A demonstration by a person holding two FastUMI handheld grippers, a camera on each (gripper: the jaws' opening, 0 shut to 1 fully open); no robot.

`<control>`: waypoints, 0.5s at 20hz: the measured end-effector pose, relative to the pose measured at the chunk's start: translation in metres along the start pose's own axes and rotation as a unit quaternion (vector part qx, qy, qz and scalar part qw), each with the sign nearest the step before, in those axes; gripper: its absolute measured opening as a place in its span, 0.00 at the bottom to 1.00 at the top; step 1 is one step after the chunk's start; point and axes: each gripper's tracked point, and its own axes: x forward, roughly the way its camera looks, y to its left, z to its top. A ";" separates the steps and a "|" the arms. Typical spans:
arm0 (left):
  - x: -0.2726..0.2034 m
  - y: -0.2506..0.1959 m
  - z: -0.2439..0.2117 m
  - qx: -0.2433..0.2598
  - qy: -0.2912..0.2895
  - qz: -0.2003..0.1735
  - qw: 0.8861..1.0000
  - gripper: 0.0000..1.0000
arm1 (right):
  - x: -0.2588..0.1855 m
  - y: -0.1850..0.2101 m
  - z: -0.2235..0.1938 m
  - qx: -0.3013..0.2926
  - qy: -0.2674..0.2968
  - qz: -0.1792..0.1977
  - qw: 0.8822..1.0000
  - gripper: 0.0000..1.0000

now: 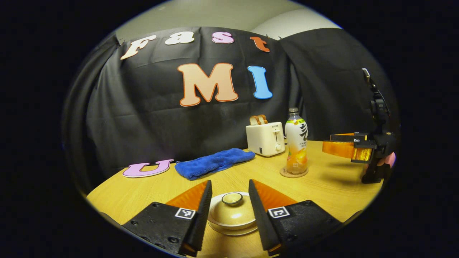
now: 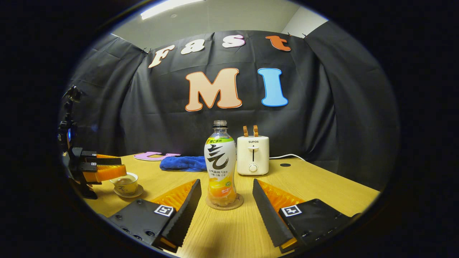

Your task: Open the teacup lid with one hand, grasp the water bottle and pour water into the teacup with the other hand; after pouring, place the water bottle on the coaster and then close the teacup lid.

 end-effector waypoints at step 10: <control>-0.011 0.021 0.002 -0.050 -0.016 0.029 0.998 0.91 | 0.000 -0.001 0.000 0.000 0.000 0.000 1.000 0.89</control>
